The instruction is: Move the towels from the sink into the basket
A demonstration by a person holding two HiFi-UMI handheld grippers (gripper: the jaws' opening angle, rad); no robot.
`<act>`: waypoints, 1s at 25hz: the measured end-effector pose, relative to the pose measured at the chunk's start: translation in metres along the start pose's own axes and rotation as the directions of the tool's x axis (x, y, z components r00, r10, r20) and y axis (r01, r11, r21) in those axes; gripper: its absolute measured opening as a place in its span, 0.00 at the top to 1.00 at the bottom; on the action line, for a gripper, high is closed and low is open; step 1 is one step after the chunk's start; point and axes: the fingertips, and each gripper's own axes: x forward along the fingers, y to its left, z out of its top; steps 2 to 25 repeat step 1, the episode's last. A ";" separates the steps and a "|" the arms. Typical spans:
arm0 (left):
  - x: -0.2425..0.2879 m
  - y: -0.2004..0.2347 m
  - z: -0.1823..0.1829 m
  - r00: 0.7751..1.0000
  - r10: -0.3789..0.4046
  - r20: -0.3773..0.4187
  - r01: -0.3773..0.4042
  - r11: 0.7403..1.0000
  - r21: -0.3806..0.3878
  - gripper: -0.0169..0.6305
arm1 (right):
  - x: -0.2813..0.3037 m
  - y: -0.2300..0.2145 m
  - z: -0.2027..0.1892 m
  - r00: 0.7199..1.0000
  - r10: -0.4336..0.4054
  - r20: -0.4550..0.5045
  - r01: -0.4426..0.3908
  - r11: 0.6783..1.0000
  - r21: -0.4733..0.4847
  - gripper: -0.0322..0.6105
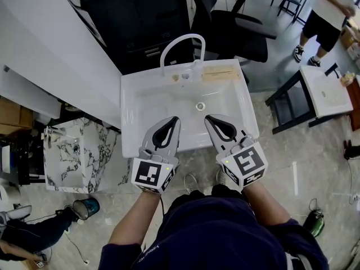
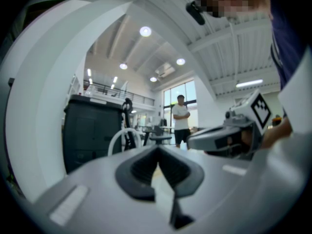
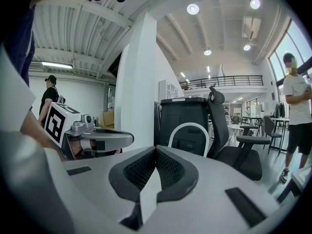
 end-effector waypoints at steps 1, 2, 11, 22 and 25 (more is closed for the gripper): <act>0.000 0.000 0.000 1.000 0.001 0.000 -0.001 1.000 0.000 0.96 | 0.000 0.000 0.000 1.000 0.000 0.000 0.000 1.000 0.000 0.94; 0.000 0.000 0.000 1.000 0.001 0.000 -0.001 1.000 0.000 0.96 | 0.000 0.000 0.000 1.000 0.000 0.000 0.000 1.000 0.000 0.94; 0.000 0.000 0.000 1.000 0.001 0.000 -0.001 1.000 0.000 0.96 | 0.000 0.000 0.000 1.000 0.000 0.000 0.000 1.000 0.000 0.94; 0.000 0.000 0.000 1.000 0.001 0.000 -0.001 1.000 0.000 0.96 | 0.000 0.000 0.000 1.000 0.000 0.000 0.000 1.000 0.000 0.94; 0.000 0.000 0.000 1.000 0.001 0.000 -0.001 1.000 0.000 0.96 | 0.000 0.000 0.000 1.000 0.000 0.000 0.000 1.000 0.000 0.94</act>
